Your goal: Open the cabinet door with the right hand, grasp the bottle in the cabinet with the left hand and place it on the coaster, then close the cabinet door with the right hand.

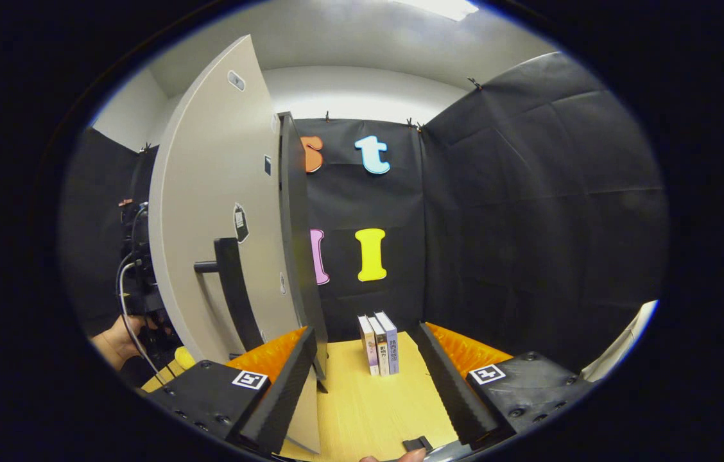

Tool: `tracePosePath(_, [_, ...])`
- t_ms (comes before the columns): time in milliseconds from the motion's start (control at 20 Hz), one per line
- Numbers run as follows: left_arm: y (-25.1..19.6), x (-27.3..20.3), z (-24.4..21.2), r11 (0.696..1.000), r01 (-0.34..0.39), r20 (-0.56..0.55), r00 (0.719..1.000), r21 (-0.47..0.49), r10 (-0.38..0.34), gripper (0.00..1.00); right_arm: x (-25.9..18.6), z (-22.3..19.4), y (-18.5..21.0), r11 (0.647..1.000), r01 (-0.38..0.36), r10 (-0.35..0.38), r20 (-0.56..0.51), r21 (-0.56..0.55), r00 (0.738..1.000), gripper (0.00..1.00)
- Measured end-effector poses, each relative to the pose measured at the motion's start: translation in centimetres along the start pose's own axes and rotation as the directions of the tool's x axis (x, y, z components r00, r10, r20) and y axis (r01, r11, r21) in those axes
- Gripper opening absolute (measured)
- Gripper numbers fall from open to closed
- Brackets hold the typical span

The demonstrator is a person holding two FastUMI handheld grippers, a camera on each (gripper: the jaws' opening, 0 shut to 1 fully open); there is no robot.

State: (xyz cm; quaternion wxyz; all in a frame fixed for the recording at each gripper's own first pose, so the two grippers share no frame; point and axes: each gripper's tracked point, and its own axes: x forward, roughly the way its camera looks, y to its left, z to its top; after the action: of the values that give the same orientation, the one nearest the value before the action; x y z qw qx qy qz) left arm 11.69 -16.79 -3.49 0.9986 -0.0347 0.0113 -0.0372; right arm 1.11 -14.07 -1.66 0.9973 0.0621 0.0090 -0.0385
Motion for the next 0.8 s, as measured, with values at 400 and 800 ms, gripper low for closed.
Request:
tracePosePath(400, [6.7,-9.7,-6.2,0.996,-0.087,-0.016,0.996,-0.014,0.087,0.77,0.2,0.6,0.9,1.000,-0.001,0.001,0.025,-0.016,1.000,0.98])
tracePosePath(800, [9.1,-16.7,-16.0,0.995,-0.096,-0.047,0.994,0.010,0.096,0.77,0.5,1.4,1.3,0.999,0.005,-0.003,0.044,-0.038,0.999,0.98])
